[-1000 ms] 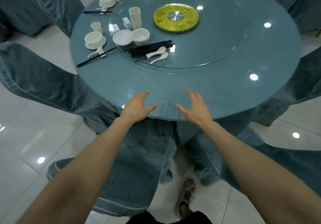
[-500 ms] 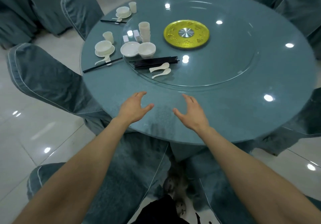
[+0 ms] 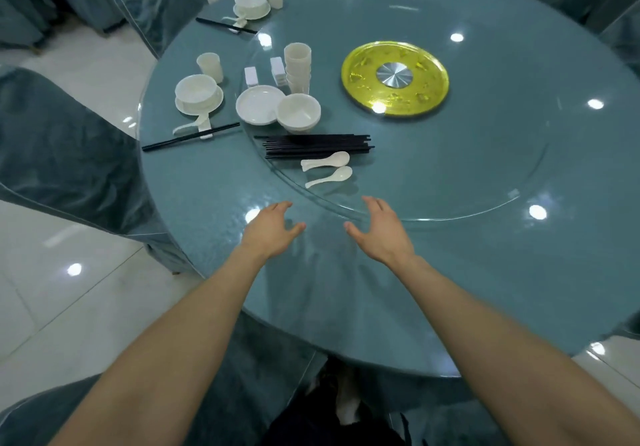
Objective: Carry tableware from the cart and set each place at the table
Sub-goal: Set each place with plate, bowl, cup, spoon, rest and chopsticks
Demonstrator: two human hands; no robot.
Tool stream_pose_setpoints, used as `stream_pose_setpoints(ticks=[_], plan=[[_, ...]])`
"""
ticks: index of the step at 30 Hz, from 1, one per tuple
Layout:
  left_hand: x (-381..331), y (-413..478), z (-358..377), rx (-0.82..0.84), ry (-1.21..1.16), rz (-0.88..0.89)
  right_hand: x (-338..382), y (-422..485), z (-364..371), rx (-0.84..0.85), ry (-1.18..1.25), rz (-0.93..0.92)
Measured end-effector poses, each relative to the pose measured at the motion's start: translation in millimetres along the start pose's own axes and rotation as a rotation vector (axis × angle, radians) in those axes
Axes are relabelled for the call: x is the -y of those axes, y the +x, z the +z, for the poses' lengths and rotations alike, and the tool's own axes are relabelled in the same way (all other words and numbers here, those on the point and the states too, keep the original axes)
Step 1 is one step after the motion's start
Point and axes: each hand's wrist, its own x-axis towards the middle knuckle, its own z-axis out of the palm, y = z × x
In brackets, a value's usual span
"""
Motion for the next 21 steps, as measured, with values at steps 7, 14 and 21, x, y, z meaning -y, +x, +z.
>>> stream_pose_setpoints(ticks=[7, 14, 21], plan=[[16, 41, 12, 0.022, 0.165, -0.025, 5, 71, 25, 0.015, -0.116, 0.027], [7, 48, 14, 0.076, 0.298, -0.045, 1, 106, 42, 0.023, -0.212, 0.061], [-1, 47, 8, 0.116, 0.352, -0.074, -1, 108, 48, -0.095, -0.314, 0.025]])
